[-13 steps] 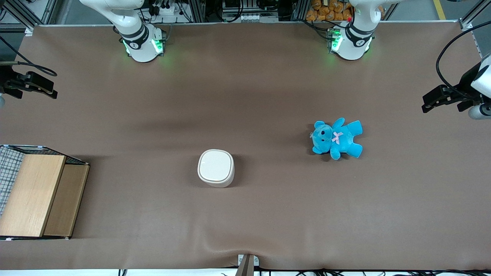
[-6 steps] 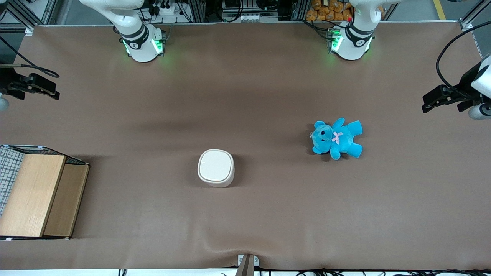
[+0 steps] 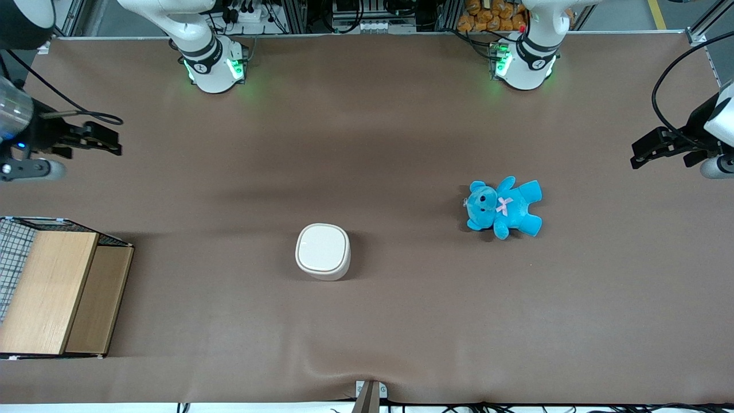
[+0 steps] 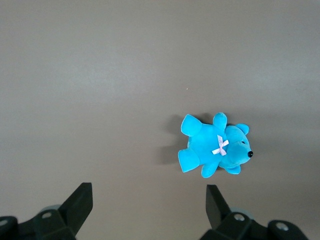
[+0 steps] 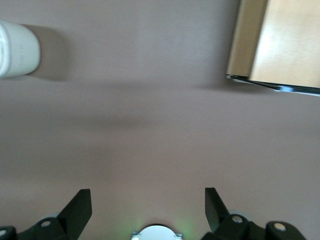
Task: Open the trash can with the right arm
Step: 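Move the right gripper over the white trash can and lower it to the lid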
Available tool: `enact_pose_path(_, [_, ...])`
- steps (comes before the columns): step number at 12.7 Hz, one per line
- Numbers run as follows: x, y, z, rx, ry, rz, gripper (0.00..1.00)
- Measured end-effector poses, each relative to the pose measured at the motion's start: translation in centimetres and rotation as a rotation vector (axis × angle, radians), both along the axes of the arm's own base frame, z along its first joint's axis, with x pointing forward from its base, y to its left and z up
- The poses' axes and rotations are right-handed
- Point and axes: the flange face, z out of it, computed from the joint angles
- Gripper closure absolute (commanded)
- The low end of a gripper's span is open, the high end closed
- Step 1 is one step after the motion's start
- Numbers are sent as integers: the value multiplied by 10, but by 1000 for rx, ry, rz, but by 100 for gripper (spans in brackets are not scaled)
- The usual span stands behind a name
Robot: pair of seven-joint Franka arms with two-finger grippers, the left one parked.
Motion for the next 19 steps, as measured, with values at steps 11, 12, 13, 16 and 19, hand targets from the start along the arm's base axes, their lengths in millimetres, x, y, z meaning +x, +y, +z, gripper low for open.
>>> enact_pose_path(11, [57,167,-110,42,46,-271,64])
enact_pose_path(12, [63,173,-114,47,35,-282,76])
enact_pose_path(13, [69,178,-117,53,18,-297,80])
enact_pose_path(16, [80,202,-128,72,-15,-297,100])
enact_pose_path(19, [85,240,-144,85,-24,-265,100])
